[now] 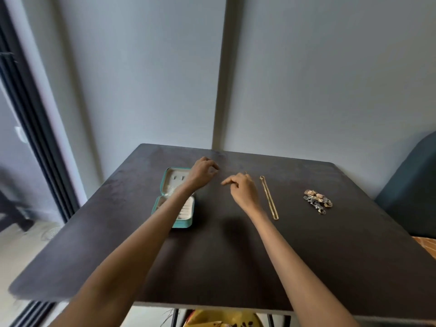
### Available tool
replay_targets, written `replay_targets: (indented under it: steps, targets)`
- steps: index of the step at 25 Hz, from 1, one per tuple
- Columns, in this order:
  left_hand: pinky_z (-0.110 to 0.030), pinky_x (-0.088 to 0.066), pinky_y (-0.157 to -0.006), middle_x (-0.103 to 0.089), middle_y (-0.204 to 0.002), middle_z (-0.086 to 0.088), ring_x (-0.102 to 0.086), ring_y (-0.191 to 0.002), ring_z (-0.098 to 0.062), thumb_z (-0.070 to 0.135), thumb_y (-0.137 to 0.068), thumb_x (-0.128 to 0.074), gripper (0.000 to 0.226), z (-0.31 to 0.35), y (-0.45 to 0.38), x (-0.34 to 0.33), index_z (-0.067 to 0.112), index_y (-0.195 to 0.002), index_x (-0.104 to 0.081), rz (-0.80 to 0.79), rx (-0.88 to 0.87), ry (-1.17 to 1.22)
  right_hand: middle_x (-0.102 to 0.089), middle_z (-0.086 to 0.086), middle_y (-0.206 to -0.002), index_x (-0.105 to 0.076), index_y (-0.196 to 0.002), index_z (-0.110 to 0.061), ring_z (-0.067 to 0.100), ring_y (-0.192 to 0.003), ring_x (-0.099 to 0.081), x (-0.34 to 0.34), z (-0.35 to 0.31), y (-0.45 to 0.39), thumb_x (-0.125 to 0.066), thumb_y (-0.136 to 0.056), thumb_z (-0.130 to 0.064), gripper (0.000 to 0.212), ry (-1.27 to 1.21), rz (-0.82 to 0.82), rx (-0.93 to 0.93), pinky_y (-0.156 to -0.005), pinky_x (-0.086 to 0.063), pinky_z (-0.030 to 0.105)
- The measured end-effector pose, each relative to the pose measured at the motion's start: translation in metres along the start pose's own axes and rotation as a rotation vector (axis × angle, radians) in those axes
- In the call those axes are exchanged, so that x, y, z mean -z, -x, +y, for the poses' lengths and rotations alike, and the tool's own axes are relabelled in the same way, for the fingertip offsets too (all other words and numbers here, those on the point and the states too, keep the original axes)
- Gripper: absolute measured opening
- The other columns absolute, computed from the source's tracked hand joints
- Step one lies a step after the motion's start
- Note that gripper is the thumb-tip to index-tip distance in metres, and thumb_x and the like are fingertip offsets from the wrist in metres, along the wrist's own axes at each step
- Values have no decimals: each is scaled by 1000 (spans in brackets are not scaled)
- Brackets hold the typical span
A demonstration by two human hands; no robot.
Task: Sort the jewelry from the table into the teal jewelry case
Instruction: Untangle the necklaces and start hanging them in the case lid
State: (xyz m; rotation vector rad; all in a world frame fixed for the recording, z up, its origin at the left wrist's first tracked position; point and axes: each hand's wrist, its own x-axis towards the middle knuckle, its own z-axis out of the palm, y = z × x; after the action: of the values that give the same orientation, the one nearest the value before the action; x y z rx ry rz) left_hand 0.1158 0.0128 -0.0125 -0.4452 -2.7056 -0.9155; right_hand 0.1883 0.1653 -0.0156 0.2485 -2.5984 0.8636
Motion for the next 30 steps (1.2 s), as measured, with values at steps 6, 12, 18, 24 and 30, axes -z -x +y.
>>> replay_targets:
  steps: [6, 12, 18, 24, 30]
  targets:
    - [-31, -47, -78, -72, -99, -7, -65, -91, -23, 17, -82, -68, 15, -52, 65, 69, 12, -94, -75, -5, 80, -139, -69, 3, -112, -72, -104, -23, 25, -105, -58, -49, -73, 6, -51, -87, -15, 28, 82, -236, 85, -91, -47, 37]
    - [-32, -48, -75, -72, -93, -6, -65, -88, -22, 21, -79, -71, 15, -55, 92, 74, 16, -92, -76, -178, 58, -207, -68, 7, -111, -69, -107, -25, 25, -109, -57, -61, -82, 11, -54, -88, -17, 26, 258, -295, 96, -91, -44, 34]
    - [-31, -44, -65, -68, -102, -9, -64, -92, -29, 19, -84, -58, 22, -42, 91, 62, 15, -101, -72, -265, 62, -507, -66, 9, -112, -67, -111, -21, 26, -110, -54, -61, -78, 21, -54, -88, -12, 28, 233, -278, 83, -91, -44, 35]
    - [-30, -44, -65, -67, -102, -8, -64, -88, -28, 18, -86, -52, 22, -41, 90, 59, 12, -98, -69, -252, 24, -571, -67, 6, -111, -68, -106, -25, 24, -109, -56, -58, -75, 21, -50, -83, -11, 33, 136, -330, 24, -89, -48, 35]
    - [-29, -44, -74, -65, -97, 0, -59, -83, -14, 25, -86, -60, 15, -52, 92, 67, 14, -95, -68, -119, 26, -237, -70, 0, -103, -69, -95, -24, 18, -93, -63, -49, -73, 16, -49, -84, -11, 26, -70, -246, -33, -82, -52, 32]
